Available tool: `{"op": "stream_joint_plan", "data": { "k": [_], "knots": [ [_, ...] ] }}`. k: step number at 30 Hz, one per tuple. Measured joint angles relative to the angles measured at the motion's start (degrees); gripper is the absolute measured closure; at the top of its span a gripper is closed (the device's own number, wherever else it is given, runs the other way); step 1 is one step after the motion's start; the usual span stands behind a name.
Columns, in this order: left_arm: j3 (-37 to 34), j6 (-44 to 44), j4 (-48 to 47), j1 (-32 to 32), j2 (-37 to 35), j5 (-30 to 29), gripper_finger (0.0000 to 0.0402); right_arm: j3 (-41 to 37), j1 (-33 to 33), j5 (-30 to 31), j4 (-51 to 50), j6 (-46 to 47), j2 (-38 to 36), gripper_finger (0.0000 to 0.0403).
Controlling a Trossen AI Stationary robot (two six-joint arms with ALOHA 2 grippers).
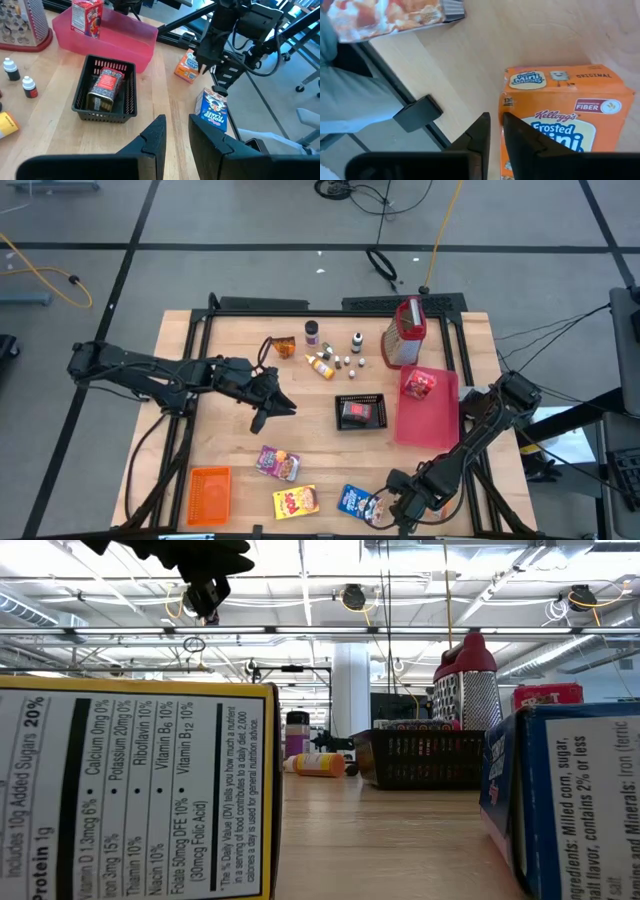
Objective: Pick & Place Kitchen Items
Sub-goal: Put the orange cereal box into the red bin
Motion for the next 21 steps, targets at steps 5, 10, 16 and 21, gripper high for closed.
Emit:
{"op": "stream_joint_plan", "data": {
  "k": [5, 10, 16, 21],
  "knots": [
    [0.0, 0.05, -0.02, -0.1, 0.0, -0.02, 0.0321, 0.15, 0.0, 0.67, -0.52, -0.17, 1.66, 0.0366],
    [0.0, 0.37, -0.19, -0.24, 0.0, -1.38, 0.0321, 0.15, 0.0, 1.19, 0.38, -0.17, 2.82, 0.0377],
    [0.0, 0.39, -1.96, -0.26, 0.0, -3.98, 0.032, -0.04, -0.02, 4.12, 0.5, 0.34, 2.89, 0.0401],
    [0.0, 0.21, -2.55, -0.37, 0.0, -4.03, 0.032, 0.04, -0.04, 4.55, -0.71, 1.2, 2.81, 0.0402]
  ]
}}
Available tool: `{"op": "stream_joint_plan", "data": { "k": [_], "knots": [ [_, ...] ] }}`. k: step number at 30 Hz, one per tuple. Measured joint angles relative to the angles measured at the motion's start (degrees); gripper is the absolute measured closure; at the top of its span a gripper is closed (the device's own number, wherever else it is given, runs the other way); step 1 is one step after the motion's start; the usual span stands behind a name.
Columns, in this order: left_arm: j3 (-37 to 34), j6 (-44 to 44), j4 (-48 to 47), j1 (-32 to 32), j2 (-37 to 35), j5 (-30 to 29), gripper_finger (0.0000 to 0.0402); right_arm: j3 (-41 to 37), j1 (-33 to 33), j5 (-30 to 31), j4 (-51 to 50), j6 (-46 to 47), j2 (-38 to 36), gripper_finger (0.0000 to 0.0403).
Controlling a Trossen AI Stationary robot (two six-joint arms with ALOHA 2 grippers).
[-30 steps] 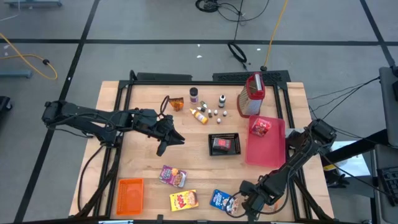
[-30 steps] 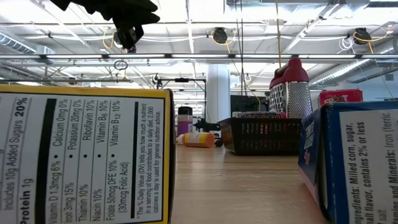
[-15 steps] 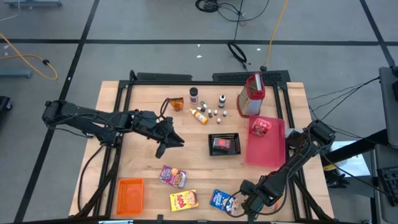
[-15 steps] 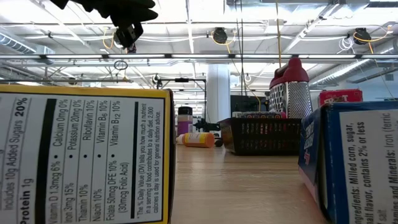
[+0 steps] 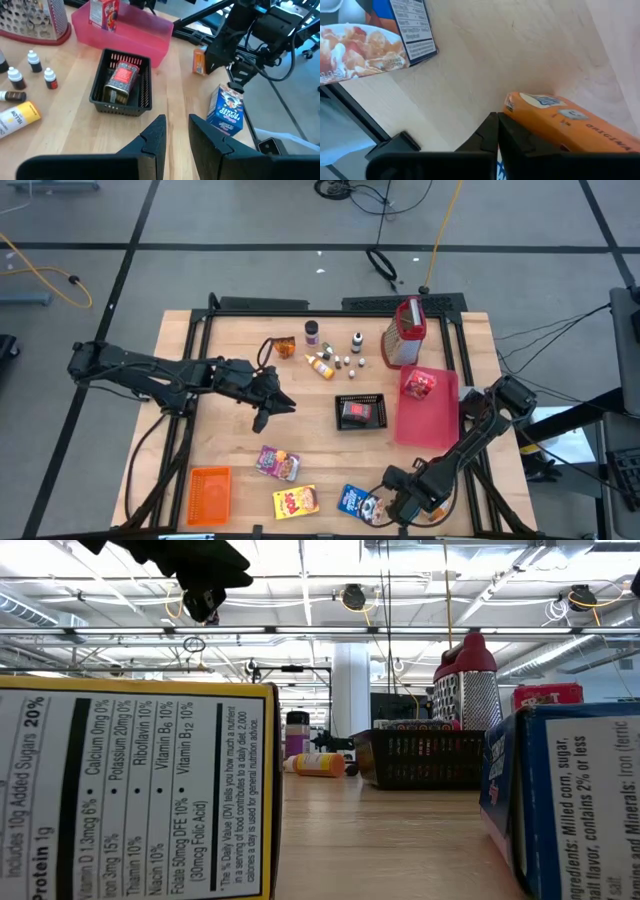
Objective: Pick & Place Kitchen Items
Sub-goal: Put the orange cereal box into the red bin
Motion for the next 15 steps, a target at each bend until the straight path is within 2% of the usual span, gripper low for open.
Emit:
{"op": "stream_joint_plan", "data": {
  "k": [4, 13, 15],
  "knots": [
    [0.0, 0.03, -0.01, 0.02, 0.0, 0.01, 0.032, 0.82, 0.0, 0.01, -1.26, 0.11, -0.78, 0.0402],
    [0.0, -0.05, 0.01, 0.04, 0.0, 0.01, 0.032, 8.78, 0.11, 7.89, -9.03, -1.42, -3.08, 0.0403],
    [0.0, -0.04, 0.01, -0.12, 0.0, 0.01, 0.032, 9.19, 0.11, 7.75, -12.01, -0.82, -3.08, 0.0403]
  ]
}}
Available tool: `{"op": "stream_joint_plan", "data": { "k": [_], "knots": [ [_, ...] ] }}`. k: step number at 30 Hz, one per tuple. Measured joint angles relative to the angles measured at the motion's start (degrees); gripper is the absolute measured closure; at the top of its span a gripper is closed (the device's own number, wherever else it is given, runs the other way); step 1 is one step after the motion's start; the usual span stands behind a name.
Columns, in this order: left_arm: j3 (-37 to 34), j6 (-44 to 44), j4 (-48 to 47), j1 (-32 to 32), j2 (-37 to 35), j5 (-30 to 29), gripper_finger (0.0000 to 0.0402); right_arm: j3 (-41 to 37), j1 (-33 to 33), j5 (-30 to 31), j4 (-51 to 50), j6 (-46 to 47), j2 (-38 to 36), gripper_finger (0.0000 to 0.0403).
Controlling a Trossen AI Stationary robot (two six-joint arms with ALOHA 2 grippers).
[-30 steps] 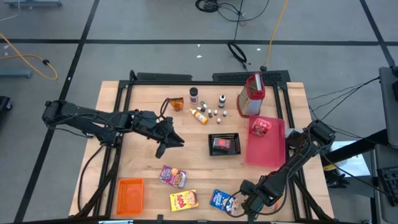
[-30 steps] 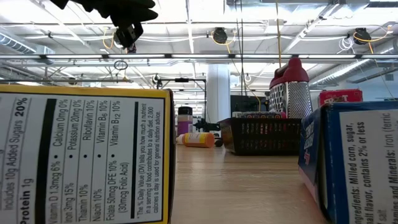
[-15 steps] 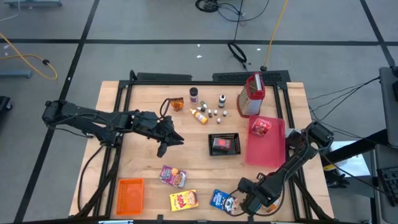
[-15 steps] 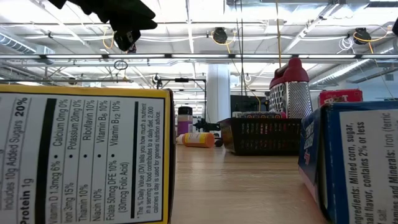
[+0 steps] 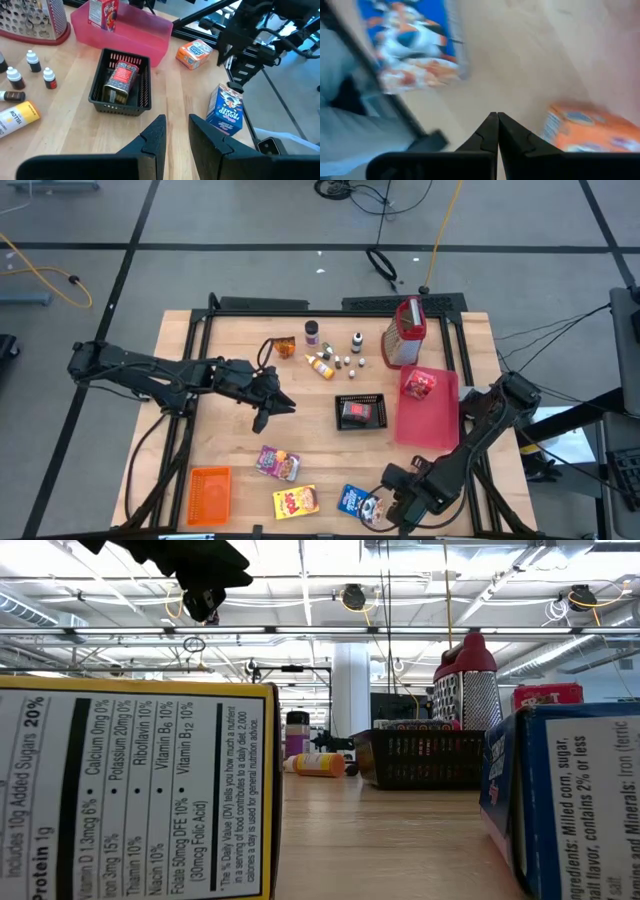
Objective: Pick & Place Kitchen Items
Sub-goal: Put the orange cereal box into the red bin
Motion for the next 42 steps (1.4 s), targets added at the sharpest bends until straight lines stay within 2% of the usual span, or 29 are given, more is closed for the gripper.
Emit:
{"op": "stream_joint_plan", "data": {
  "k": [3, 6, 12, 23, 29, 35, 42],
  "knots": [
    [0.0, -0.02, 0.0, -0.35, 0.0, -0.04, 0.032, -0.05, 0.31, -1.29, -8.57, 4.01, 0.01, 0.0403],
    [0.0, -0.02, 0.0, -0.9, 0.0, -0.02, 0.032, -0.08, 0.84, -1.16, -13.1, 7.14, 0.02, 0.0403],
    [0.0, 0.89, 0.02, -1.76, 0.0, -0.02, 0.032, -1.13, 1.29, -1.43, -15.05, 8.71, 0.02, 0.0403],
    [0.0, 0.66, 0.04, -1.76, 0.0, -0.02, 0.0321, -5.0, 1.81, -10.75, -16.69, 8.46, 0.02, 0.0403],
    [0.0, 0.63, 0.03, -1.76, 0.0, -0.02, 0.032, -5.0, 1.95, -10.47, -16.18, 7.95, 0.02, 0.0401],
    [0.0, 0.46, 0.04, -1.76, 0.0, -0.02, 0.0321, -5.0, 1.92, -11.43, -14.71, 6.69, 0.02, 0.0347],
    [0.0, 0.46, 0.04, -1.76, 0.0, -0.02, 0.0321, -5.0, 1.92, -11.02, -15.1, 6.72, 0.02, 0.0231]
  ]
}}
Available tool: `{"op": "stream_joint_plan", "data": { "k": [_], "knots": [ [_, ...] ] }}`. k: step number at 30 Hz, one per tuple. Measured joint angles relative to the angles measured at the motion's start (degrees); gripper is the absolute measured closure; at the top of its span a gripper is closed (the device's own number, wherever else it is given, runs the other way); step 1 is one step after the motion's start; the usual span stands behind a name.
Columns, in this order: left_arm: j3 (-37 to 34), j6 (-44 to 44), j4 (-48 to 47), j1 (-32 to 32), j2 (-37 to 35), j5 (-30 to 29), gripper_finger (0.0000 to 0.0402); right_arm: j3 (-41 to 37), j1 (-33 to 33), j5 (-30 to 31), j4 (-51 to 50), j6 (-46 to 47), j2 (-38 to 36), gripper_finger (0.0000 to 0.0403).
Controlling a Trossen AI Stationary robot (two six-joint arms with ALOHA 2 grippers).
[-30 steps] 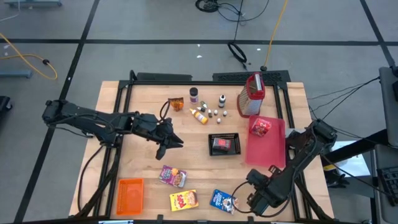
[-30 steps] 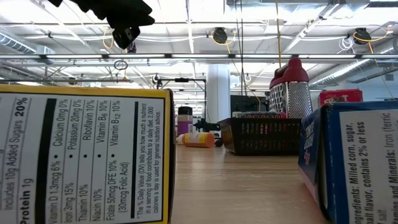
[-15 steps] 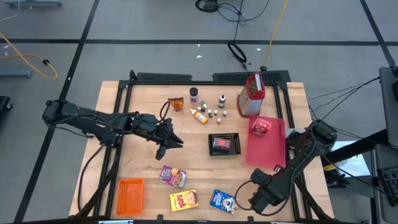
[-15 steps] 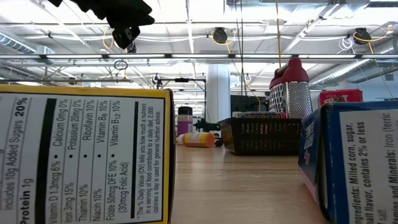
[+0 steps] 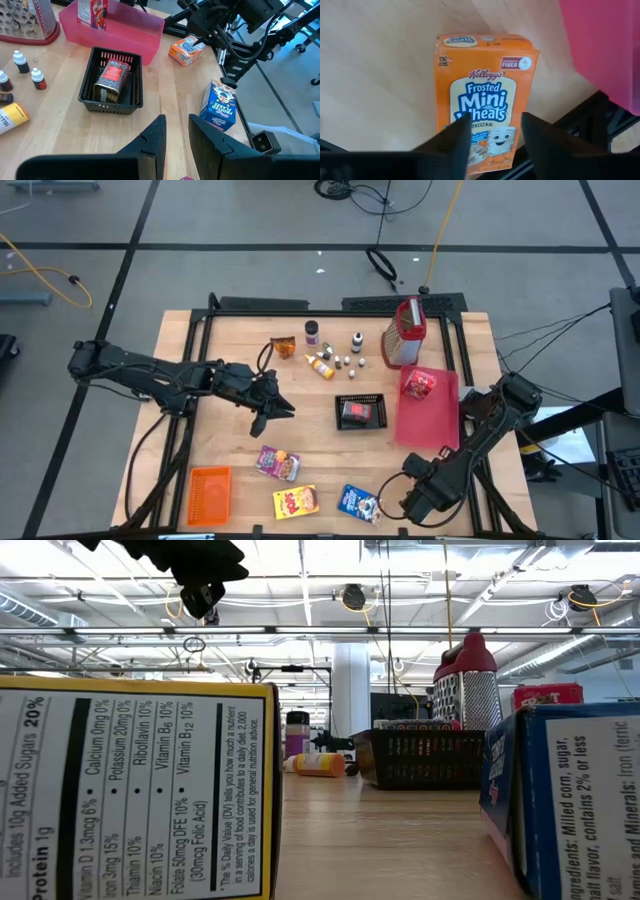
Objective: Pick & Place Kitchen Items
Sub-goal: Put the orange cereal box into the red bin
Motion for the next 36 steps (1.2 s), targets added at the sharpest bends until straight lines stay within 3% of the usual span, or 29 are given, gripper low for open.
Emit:
{"op": "stream_joint_plan", "data": {
  "k": [8, 15, 20, 32, 36],
  "knots": [
    [0.0, 0.02, -0.02, 0.0, 0.0, 0.01, 0.0321, -0.03, -0.02, 2.64, 0.46, 0.46, -0.02, 0.0118],
    [0.0, 0.09, -0.02, -0.42, 0.0, 0.0, 0.0321, -5.24, 0.76, 1.55, 4.89, 5.02, -0.37, 0.0072],
    [0.0, 0.46, 0.03, -1.27, 0.0, 0.04, 0.0321, -8.59, 0.66, -5.36, 8.48, 4.59, -0.42, 0.0063],
    [-0.02, 0.42, 0.14, -1.29, 0.0, -1.44, 0.0321, -8.82, -0.17, -5.09, 9.74, 3.08, -1.0, 0.0093],
    [-0.02, 0.39, -0.04, -1.29, 0.0, -1.46, 0.0321, -9.19, -0.01, -1.22, 9.9, 4.84, -4.6, 0.0103]
  ]
}}
